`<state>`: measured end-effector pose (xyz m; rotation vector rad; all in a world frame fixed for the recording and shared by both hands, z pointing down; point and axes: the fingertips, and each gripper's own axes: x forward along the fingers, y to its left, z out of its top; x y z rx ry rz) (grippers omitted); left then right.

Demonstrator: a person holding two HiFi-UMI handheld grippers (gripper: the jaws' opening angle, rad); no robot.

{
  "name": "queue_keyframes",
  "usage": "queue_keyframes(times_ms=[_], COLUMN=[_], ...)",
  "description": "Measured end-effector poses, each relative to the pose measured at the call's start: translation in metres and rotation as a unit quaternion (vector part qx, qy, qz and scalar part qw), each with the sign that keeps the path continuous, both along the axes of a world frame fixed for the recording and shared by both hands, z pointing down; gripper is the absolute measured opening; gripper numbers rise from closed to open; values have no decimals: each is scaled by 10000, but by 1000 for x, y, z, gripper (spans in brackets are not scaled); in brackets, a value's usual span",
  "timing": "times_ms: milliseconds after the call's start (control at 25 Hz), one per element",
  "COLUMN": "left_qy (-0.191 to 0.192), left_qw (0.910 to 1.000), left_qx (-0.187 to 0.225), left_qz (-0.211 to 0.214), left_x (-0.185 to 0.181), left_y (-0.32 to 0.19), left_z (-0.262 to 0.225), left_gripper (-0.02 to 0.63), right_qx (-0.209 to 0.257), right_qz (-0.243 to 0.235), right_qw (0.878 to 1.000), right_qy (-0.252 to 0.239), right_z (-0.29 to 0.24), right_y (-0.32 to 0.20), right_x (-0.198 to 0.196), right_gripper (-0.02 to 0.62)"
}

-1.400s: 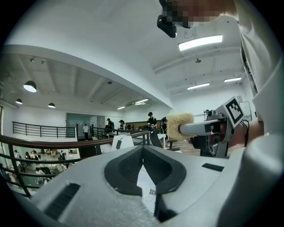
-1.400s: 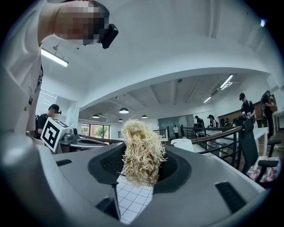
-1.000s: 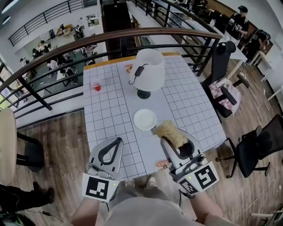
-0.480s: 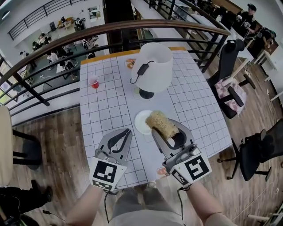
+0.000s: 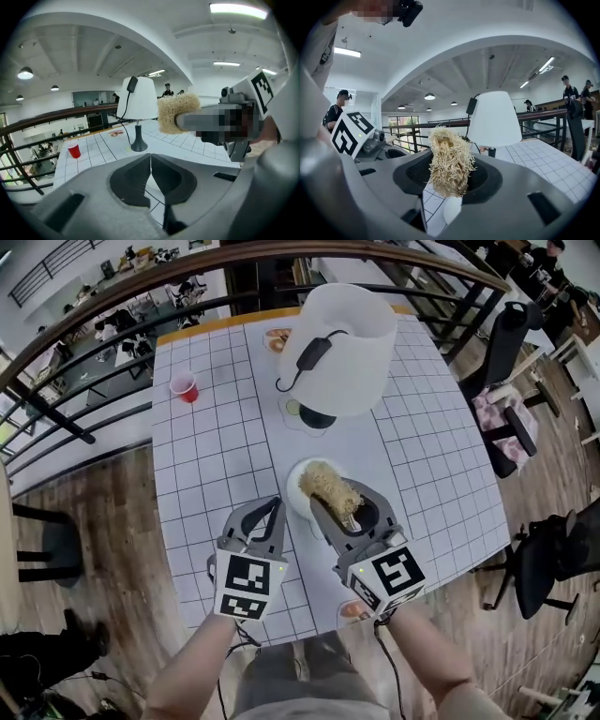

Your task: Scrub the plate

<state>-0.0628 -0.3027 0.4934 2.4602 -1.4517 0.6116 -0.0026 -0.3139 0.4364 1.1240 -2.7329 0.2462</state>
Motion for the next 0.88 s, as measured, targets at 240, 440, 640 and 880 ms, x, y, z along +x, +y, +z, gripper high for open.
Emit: queue_keyframes(times_ms=[240,440,640,880], left_qy=[192,272,160,107], left_qw=[9981,9952,9934,9898], left_qx=[-583,-930,-1122,-1406], left_qz=[112,147,181,190], left_x=[16,22,29,35], left_y=[-18,-31,-37,-38], left_z=[53,90,120,149], left_gripper=[15,15,15,15], right_qx=[-270,-543,-662,-1054], right_qz=[140,110,62,-17], right_qw=[9991,9980,9972,9936], right_qy=[310,311,345,402], right_z=[68,105,132,168], right_y=[-24,-35,-41,-52], right_x=[3,-2,-5,-14], right_gripper=[172,172,172,172])
